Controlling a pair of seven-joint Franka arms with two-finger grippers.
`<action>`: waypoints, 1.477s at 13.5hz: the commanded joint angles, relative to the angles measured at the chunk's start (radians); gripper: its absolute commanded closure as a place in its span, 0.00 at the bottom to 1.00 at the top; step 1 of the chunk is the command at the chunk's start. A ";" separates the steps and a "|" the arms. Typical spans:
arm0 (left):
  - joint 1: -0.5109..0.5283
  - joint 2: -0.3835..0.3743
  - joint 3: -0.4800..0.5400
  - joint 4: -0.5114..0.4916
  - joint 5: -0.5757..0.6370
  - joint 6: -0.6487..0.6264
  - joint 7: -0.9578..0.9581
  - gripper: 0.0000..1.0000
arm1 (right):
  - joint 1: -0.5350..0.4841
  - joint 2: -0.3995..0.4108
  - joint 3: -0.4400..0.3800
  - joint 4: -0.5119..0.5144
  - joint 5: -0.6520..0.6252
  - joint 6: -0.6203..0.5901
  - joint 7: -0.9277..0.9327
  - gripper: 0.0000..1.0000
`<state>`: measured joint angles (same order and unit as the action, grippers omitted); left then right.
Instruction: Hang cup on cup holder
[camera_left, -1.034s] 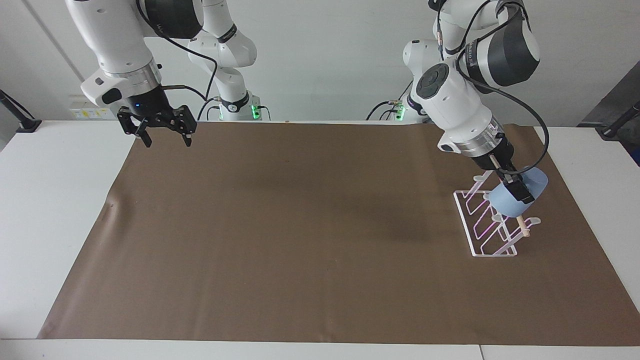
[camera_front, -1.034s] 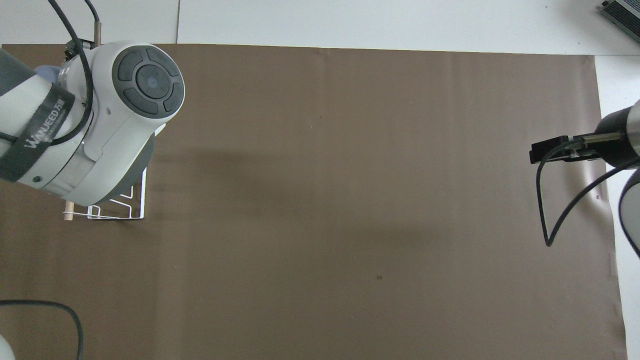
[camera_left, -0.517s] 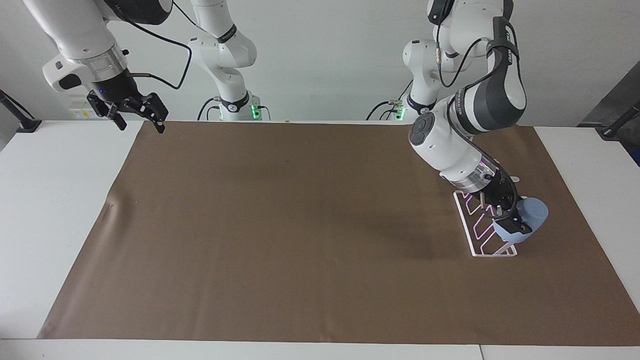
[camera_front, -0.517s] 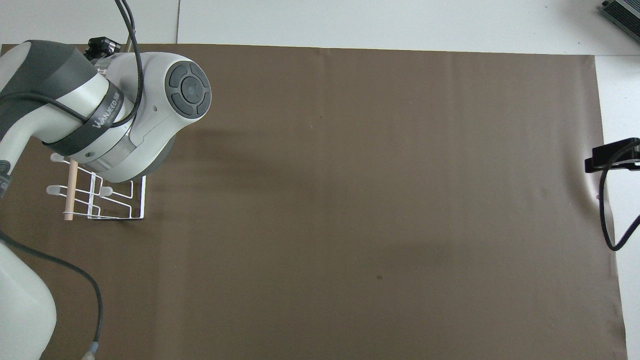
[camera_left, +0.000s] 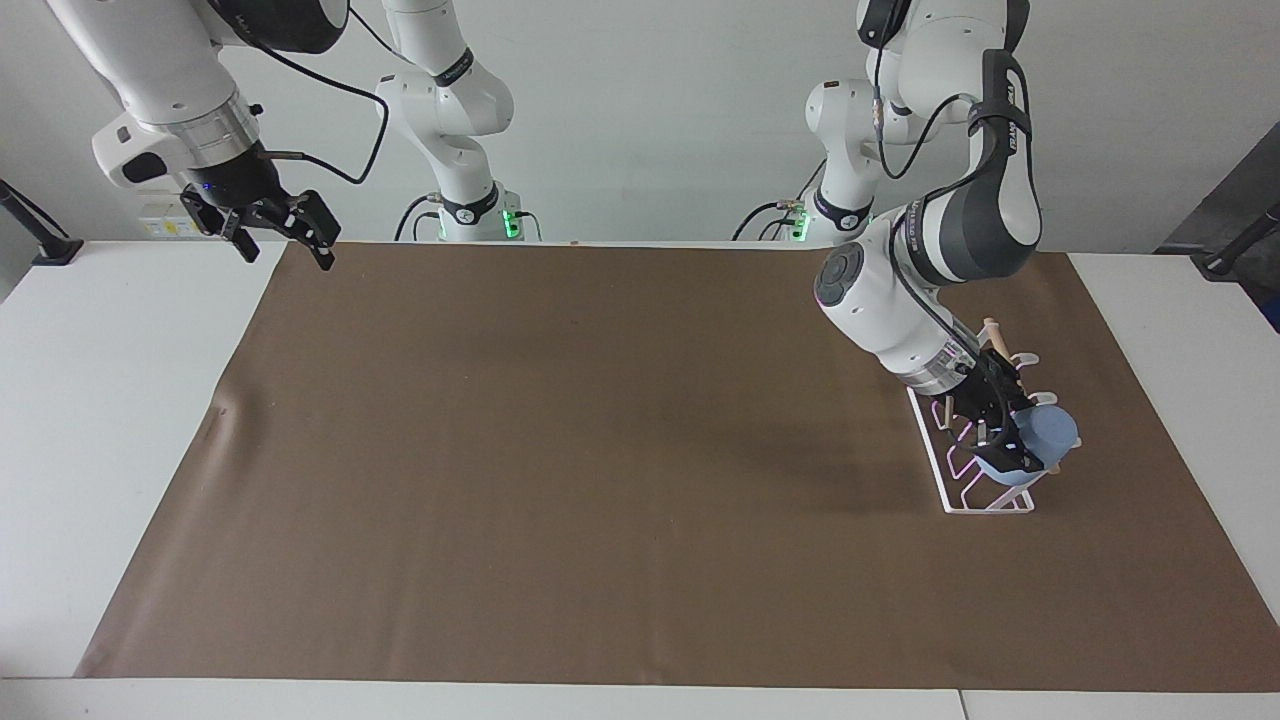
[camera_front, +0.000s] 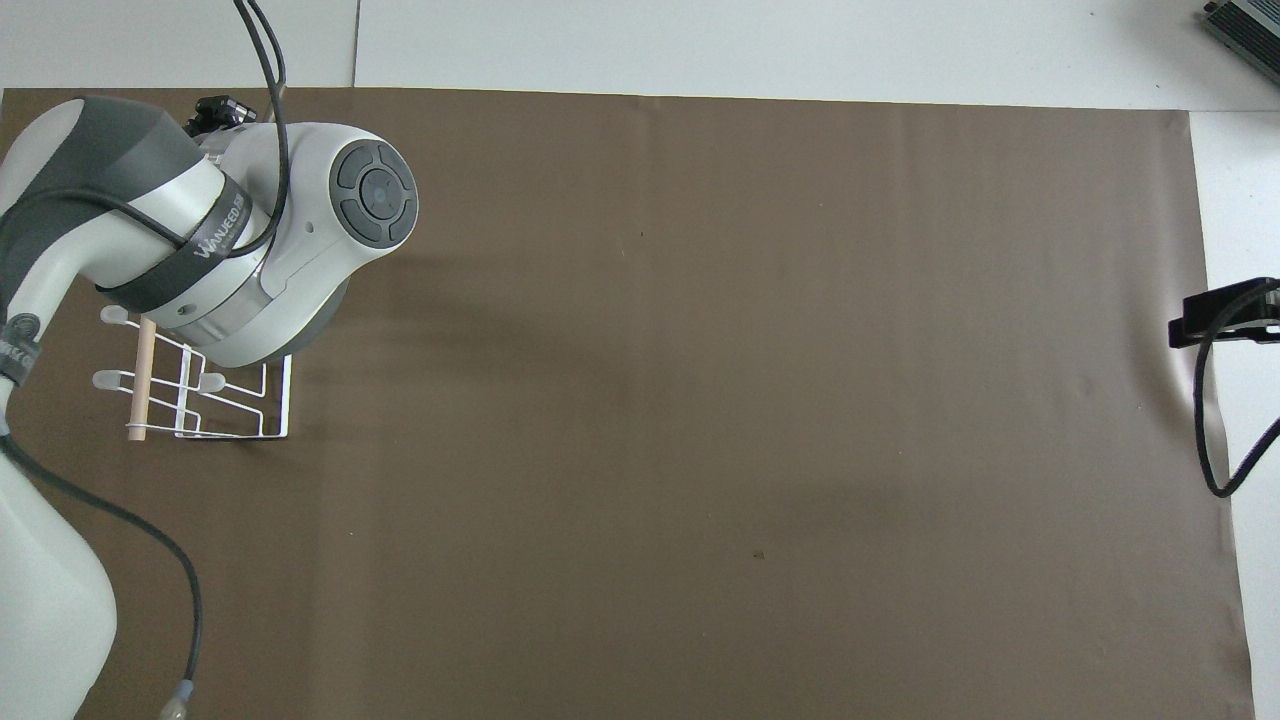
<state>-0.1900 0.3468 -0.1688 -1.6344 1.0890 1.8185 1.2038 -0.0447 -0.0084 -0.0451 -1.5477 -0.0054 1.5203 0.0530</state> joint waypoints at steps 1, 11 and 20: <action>0.000 -0.080 0.003 -0.128 0.014 0.044 -0.073 1.00 | -0.003 -0.019 0.011 -0.029 0.015 0.026 0.027 0.00; 0.047 -0.163 0.008 -0.358 0.061 0.226 -0.208 1.00 | 0.048 -0.010 -0.006 -0.025 -0.028 0.024 0.013 0.00; 0.055 -0.178 0.006 -0.401 0.061 0.232 -0.256 0.00 | 0.051 -0.016 -0.004 -0.034 -0.018 0.026 0.010 0.00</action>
<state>-0.1479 0.1985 -0.1623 -1.9938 1.1377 2.0252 0.9737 -0.0026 -0.0079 -0.0467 -1.5536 -0.0170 1.5213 0.0560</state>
